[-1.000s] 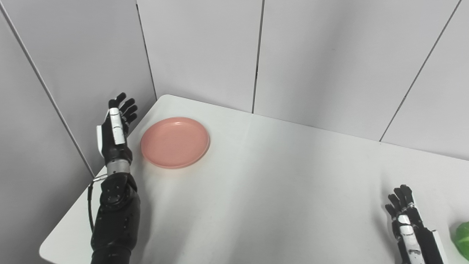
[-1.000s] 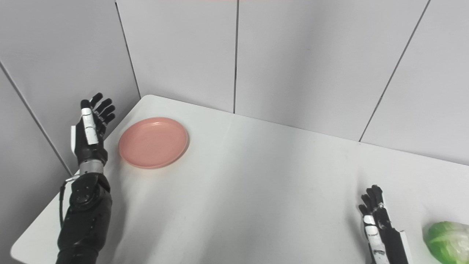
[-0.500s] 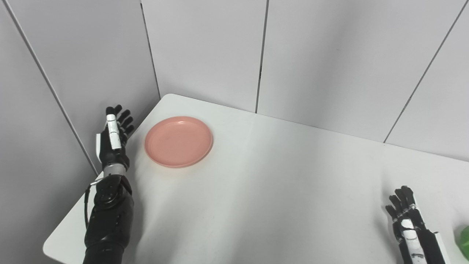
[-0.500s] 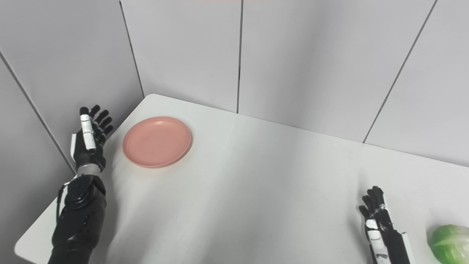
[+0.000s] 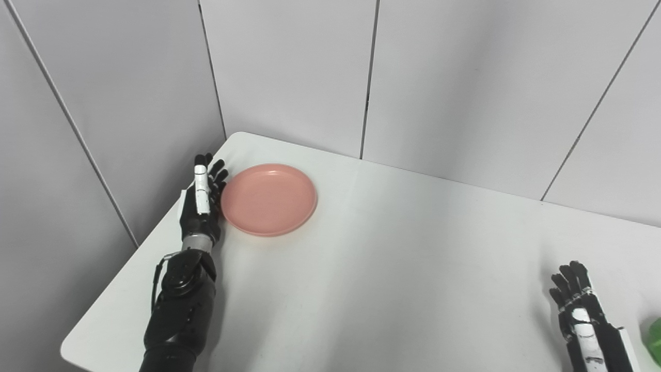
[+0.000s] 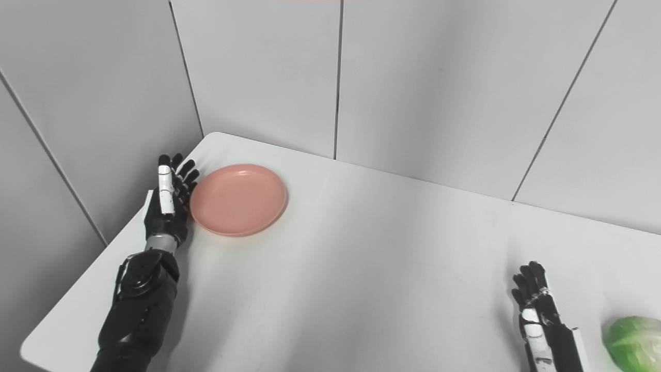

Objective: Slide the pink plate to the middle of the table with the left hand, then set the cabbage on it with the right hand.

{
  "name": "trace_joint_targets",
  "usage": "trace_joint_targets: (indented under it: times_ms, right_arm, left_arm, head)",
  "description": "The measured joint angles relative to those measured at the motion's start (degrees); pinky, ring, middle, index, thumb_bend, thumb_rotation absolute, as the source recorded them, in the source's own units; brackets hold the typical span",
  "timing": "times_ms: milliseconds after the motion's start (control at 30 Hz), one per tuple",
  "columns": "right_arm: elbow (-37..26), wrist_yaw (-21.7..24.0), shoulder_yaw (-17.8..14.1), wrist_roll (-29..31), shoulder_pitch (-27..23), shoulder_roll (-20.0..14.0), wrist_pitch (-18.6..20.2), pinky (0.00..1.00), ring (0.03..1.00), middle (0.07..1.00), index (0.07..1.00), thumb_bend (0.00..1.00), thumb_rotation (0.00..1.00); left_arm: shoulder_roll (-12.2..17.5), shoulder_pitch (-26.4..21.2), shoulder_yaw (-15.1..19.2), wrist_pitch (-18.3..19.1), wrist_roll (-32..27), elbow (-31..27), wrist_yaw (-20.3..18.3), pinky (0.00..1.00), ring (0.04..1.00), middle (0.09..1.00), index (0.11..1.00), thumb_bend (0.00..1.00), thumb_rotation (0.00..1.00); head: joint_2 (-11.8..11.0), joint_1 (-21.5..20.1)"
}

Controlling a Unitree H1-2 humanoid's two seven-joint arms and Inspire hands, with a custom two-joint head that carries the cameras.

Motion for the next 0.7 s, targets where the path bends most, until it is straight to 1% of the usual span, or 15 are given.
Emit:
trace_joint_targets:
  times_ms: [200,467,533,633,700]
  right_arm:
    - [0.05,-0.4,-0.31,-0.47,0.02,-0.02,0.0,1.0,0.978,0.969,0.97,0.81,0.79]
    - [0.05,-0.49,-0.36,-0.54,0.02,-0.02,0.01,1.0,0.97,0.97,0.971,0.8,0.77]
    - [0.05,-0.5,-0.36,-0.54,0.01,-0.01,0.01,1.0,0.968,0.969,0.97,0.82,0.76]
    - [0.05,-0.5,-0.39,-0.53,0.02,-0.01,0.01,1.0,0.966,0.964,0.966,0.82,0.75]
    - [0.02,-0.5,-0.49,-0.47,0.05,-0.01,0.02,1.0,0.961,0.957,0.959,0.83,0.75]
  left_arm:
    - [-1.04,-0.24,0.03,0.03,0.04,0.11,0.08,1.0,0.956,0.946,0.952,0.83,1.0]
    - [-1.21,-0.82,-0.38,0.04,0.3,0.7,0.22,1.0,0.966,0.951,0.959,0.83,1.0]
    - [-1.21,-0.86,-0.54,0.04,0.31,0.75,0.22,1.0,0.965,0.95,0.96,0.83,1.0]
    - [-1.2,-0.85,-1.12,0.05,0.69,0.72,0.22,1.0,0.964,0.95,0.96,0.83,1.0]
    - [-1.19,-0.81,-2.1,0.06,2.09,0.5,0.27,1.0,0.961,0.945,0.958,0.83,1.0]
  head:
    - [0.0,0.0]
    - [0.0,-0.17]
    - [0.0,-0.17]
    - [0.09,-0.61]
    - [0.09,-0.88]
